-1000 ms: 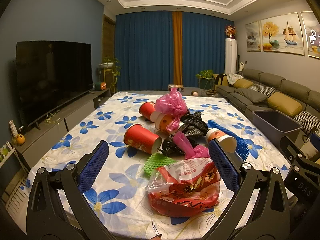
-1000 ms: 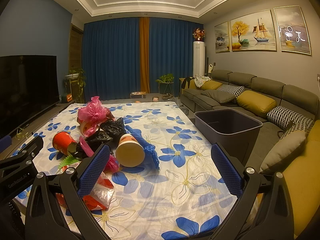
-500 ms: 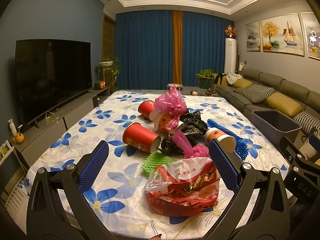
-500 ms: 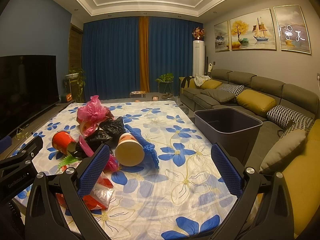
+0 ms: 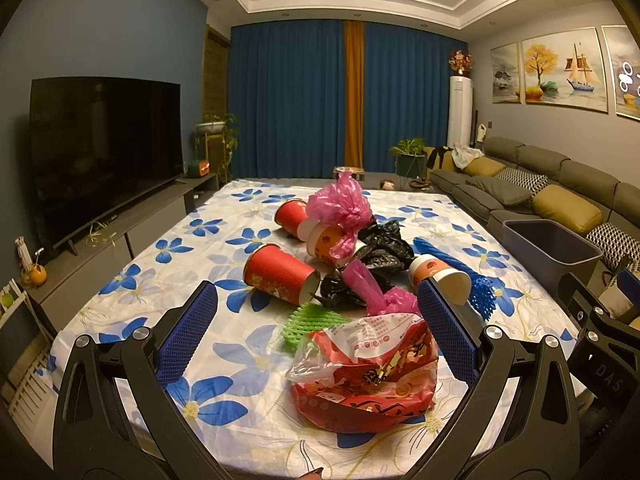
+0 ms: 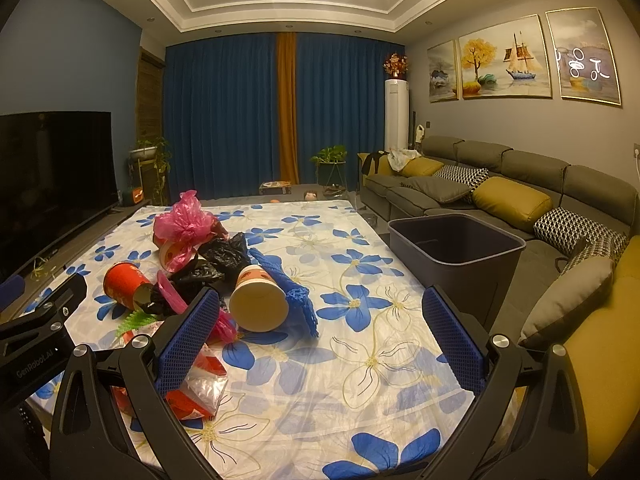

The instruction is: Collect trash

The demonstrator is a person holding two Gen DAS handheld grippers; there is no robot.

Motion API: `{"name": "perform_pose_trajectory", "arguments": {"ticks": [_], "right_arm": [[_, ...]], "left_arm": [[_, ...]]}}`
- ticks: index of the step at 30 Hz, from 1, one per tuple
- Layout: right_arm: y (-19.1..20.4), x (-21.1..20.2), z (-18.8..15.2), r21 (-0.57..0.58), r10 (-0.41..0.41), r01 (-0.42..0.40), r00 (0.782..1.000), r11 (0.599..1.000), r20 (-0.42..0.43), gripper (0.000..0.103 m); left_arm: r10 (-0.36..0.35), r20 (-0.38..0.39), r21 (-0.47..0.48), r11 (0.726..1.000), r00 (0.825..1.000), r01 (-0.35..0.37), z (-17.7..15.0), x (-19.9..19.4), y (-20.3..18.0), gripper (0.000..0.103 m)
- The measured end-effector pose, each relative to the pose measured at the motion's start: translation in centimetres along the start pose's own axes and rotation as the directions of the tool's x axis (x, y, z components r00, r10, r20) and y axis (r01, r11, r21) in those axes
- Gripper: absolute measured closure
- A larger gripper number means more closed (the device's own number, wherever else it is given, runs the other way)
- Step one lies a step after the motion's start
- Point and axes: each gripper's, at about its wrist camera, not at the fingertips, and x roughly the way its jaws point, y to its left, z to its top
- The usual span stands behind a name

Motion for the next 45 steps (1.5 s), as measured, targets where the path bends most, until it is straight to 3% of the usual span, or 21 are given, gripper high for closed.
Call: {"name": "perform_pose_trajectory", "arguments": {"ticks": [19,37,45], "right_arm": [[-0.1,0.4,-0.1,-0.004,0.006,-0.006,1.0,1.0,-0.013,0.005],[-0.1,1.9,-0.6,-0.01,0.032,-0.032,0.999,0.999,-0.036,0.005],[1.3,2.6,-1.1,-0.03,0.104,-0.106,0.993,0.994,-0.063,0.011]], "left_arm": [[-0.003,-0.005,-0.002,1.0,1.0,0.003,-0.2,0.0,-0.3,0.004],[-0.05,-0.03,-0.005,0.999,0.998,0.049,-1.6,1.5,0.1,0.005],[-0.01,-0.027,-0.015,1.0,1.0,0.01,-1.9,2.2,1.9,0.007]]}}
